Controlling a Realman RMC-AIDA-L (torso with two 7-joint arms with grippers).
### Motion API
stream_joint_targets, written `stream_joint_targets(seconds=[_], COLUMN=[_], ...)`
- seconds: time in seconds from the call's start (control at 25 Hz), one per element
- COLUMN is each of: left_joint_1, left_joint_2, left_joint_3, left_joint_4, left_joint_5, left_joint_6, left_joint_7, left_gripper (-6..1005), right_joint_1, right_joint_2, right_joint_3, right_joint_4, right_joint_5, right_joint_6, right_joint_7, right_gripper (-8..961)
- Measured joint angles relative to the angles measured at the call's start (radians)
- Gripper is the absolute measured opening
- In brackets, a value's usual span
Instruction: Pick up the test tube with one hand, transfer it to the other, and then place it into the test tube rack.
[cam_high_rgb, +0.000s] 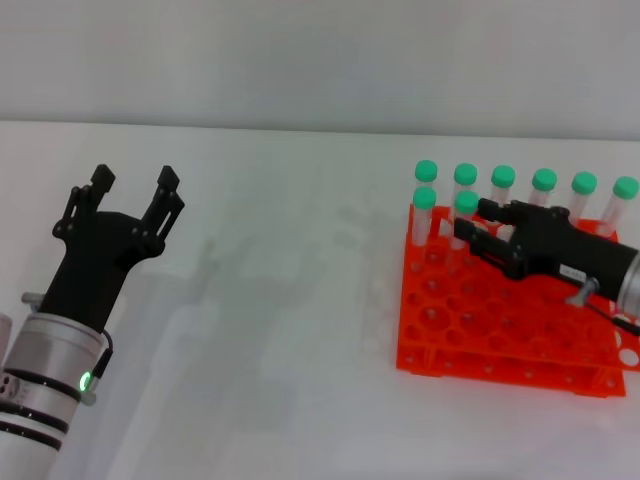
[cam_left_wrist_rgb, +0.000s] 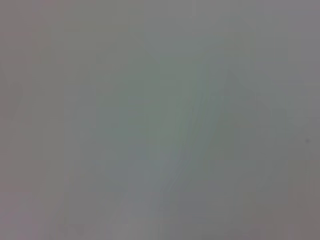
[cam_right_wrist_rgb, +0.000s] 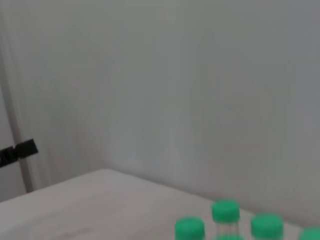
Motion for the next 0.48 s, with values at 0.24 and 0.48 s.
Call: stream_joint_targets(seconds=[0.24,0.48], left_joint_1=[-0.011,-0.017], left_joint_2=[0.000,0.000], left_joint_3=[-0.009,-0.014], left_joint_4=[-0.014,-0.016], left_joint_5=[0.000,0.000], left_joint_6=[0.002,0.002], left_joint_7=[0.000,0.000], left_gripper=[803,803], right_joint_1=[-0.088,-0.257], right_joint_2=[-0.010,-0.015], right_joint_3=[0.009,0.024], right_joint_4=[-0.014,-0.166], right_joint_5=[0.015,0.045], right_joint_6=[0.047,0.093], right_joint_7=[0.016,0.034], right_gripper=[572,741])
